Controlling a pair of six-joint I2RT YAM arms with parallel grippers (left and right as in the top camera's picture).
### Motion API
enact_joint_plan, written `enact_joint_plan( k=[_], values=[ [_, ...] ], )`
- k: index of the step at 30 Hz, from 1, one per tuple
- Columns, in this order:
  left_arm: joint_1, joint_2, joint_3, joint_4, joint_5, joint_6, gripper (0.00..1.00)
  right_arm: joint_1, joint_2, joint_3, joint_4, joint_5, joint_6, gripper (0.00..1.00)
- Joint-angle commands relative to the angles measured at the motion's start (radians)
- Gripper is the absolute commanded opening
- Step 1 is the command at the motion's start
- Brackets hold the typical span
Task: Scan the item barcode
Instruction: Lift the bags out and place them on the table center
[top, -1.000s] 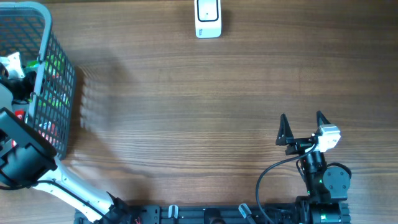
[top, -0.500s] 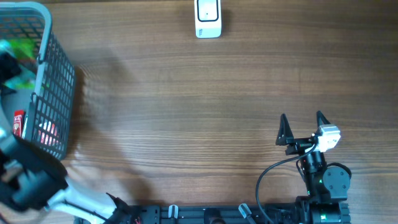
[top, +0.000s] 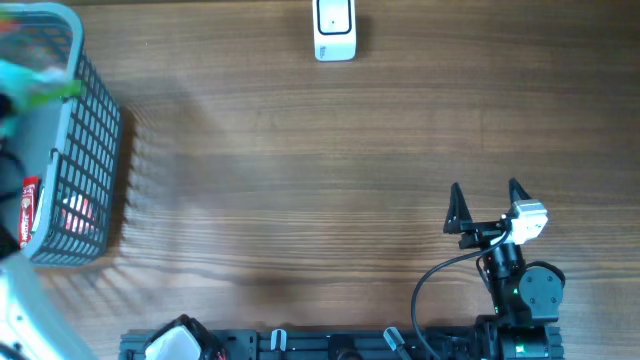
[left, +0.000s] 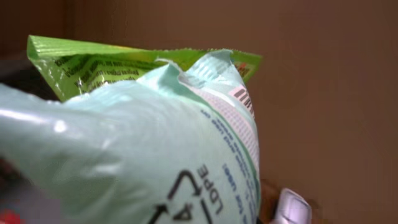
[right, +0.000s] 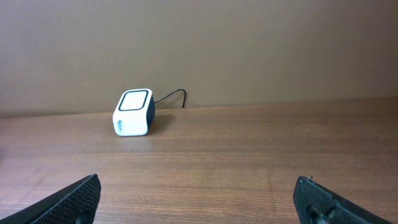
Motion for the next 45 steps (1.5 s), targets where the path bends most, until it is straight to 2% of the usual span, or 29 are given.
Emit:
enact_joint_plan(
  k=[1,5,11,14,18,19,25,29,33,34,36,38,40,41,43,45],
  values=[
    [-0.187,-0.013,0.001,-0.155,0.076,-0.057,0.04,-0.004,-0.009,-0.001,0.004,-0.007,0.001,1.0],
    [-0.411,0.026,-0.079,-0.241,0.057,-0.055,0.04,-0.004,-0.009,-0.001,0.004,-0.007,0.001,1.0],
    [-0.673,0.137,-0.267,-0.166,-0.013,-0.065,0.04,-0.004,-0.009,-0.001,0.004,-0.007,0.001,1.0],
    [-0.772,0.212,-0.356,-0.066,-0.013,-0.125,0.04,-0.004,-0.009,-0.001,0.004,-0.007,0.001,1.0],
    [-0.919,0.347,-0.476,0.189,-0.014,-0.243,0.04,-0.004,-0.009,-0.001,0.004,-0.007,0.0,1.0],
    [-0.978,0.414,-0.507,0.299,-0.014,-0.279,0.04,-0.004,-0.009,-0.001,0.004,-0.007,0.001,1.0],
    [-1.162,0.647,-0.517,0.591,-0.014,-0.356,0.04,-0.004,-0.009,-0.001,0.004,-0.007,0.001,1.0],
    [-1.246,0.738,-0.517,0.686,-0.014,-0.442,0.04,-0.004,-0.009,-0.001,0.004,-0.007,0.001,1.0],
    [-1.287,0.746,-0.517,0.668,-0.041,-0.474,0.04,-0.004,-0.009,-0.001,0.004,-0.007,0.0,0.99],
    [-1.295,0.746,-0.517,0.661,-0.045,-0.487,0.11,-0.004,-0.009,-0.001,0.004,-0.007,0.001,1.0],
    [-1.307,0.746,-0.517,0.654,-0.048,-0.505,0.38,-0.004,-0.009,-0.001,0.004,-0.007,0.001,1.0],
    [-1.318,0.746,-0.517,0.655,-0.049,-0.504,0.53,-0.004,-0.009,-0.001,0.004,-0.007,0.0,1.0],
    [-1.316,0.741,-0.516,0.655,-0.048,-0.504,0.76,-0.004,-0.009,-0.001,0.004,-0.007,0.0,1.0],
    [-1.311,0.734,-0.515,0.655,-0.048,-0.504,0.84,-0.004,-0.009,-0.001,0.004,-0.007,0.0,1.0],
    [-1.296,0.709,-0.515,0.653,-0.049,-0.49,1.0,-0.004,-0.009,-0.001,0.004,-0.007,0.001,1.0],
    [-1.284,0.679,-0.515,0.653,-0.053,-0.465,1.0,-0.004,-0.009,-0.001,0.004,-0.007,0.001,1.0]
  ],
)
